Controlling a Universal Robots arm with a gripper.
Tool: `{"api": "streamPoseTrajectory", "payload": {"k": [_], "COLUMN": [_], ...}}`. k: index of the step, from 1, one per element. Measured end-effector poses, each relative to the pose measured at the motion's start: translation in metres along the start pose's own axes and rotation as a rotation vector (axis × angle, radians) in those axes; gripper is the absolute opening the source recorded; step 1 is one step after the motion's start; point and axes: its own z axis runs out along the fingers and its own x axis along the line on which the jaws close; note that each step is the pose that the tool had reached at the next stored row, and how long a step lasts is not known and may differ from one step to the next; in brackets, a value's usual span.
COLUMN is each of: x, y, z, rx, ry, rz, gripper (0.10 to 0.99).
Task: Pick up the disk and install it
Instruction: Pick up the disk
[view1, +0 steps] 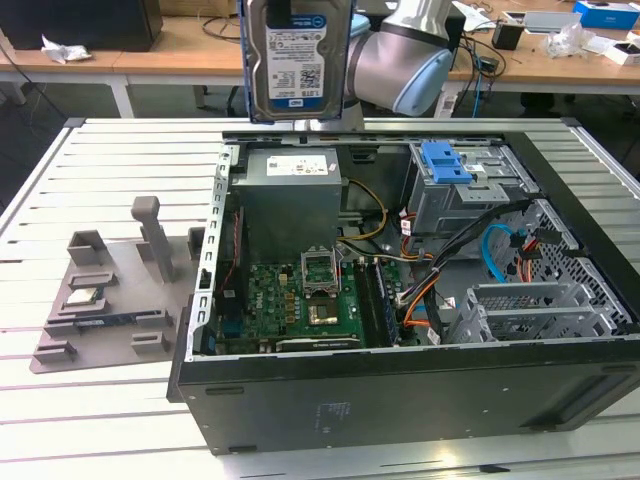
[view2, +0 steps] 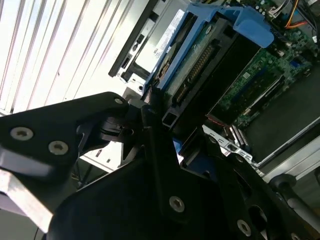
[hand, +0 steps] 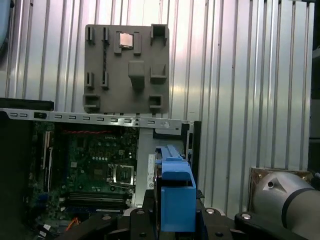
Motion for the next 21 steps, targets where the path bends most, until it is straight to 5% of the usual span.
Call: {"api": "streamPoseTrajectory", "payload": {"k": [10,17,21], "x": [0.0031,0.0035,0.0122], "y": [-0.0488,-0.0503,-0.0496], "z": [-0.0023,-0.0023,-0.0028], "rx": [0.0,0.0,0.0], "ry": [0.0001,-0.0001,0.0], "rz": [0.0,0.0,0.0], "gripper": [0.365,0.365,0.365]}}
